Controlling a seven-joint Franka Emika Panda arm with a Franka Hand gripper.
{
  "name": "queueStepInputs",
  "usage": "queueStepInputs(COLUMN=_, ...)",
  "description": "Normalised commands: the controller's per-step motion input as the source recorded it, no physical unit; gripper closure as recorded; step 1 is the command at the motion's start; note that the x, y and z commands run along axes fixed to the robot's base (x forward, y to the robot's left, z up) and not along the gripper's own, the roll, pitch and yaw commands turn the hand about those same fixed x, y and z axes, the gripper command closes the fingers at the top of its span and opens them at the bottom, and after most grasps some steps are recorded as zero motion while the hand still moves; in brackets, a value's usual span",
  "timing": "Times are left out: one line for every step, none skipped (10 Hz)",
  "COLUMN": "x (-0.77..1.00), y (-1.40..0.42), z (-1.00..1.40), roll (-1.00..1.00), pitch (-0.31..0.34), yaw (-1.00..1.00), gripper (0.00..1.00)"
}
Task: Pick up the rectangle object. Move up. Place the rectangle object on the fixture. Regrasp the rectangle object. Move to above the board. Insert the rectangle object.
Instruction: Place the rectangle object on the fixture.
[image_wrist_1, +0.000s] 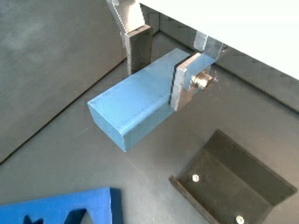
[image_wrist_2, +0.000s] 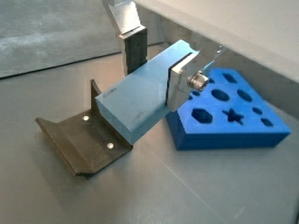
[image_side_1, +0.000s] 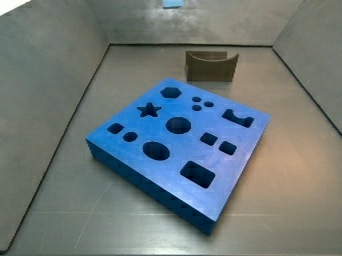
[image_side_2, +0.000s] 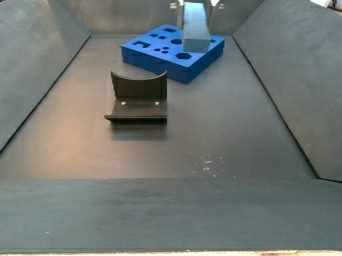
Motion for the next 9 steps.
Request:
queueStepInputs(x=1.0, y=0.15, z=-0.08, roll=-1.0, pitch=0.193, yaw=-0.05, gripper=1.0)
queueStepInputs(x=1.0, y=0.14, z=-0.07, roll=-1.0, pitch=0.212, yaw=-0.07, gripper=1.0)
queueStepInputs(x=1.0, y=0.13, z=-0.06, roll=-1.0, pitch=0.234, yaw=-0.11, gripper=1.0)
queueStepInputs(x=1.0, y=0.12, z=-0.06, roll=-0.97, pitch=0.243, yaw=-0.1, gripper=1.0)
queueStepInputs(x=1.0, y=0.1, z=-0.05, roll=-0.72, pitch=0.203, yaw=-0.11, gripper=1.0)
queueStepInputs(x=1.0, y=0.09, z=-0.04, roll=-0.56, pitch=0.166, yaw=-0.11, gripper=1.0)
queueStepInputs(x=1.0, y=0.08, z=-0.03, roll=-0.41, pitch=0.133, yaw=-0.12, gripper=1.0)
queueStepInputs(x=0.95, y=0.07, z=-0.03, roll=-0.35, pitch=0.117, yaw=-0.11, gripper=1.0)
queueStepInputs(x=0.9, y=0.07, z=-0.03, roll=-0.33, pitch=0.107, yaw=-0.11, gripper=1.0)
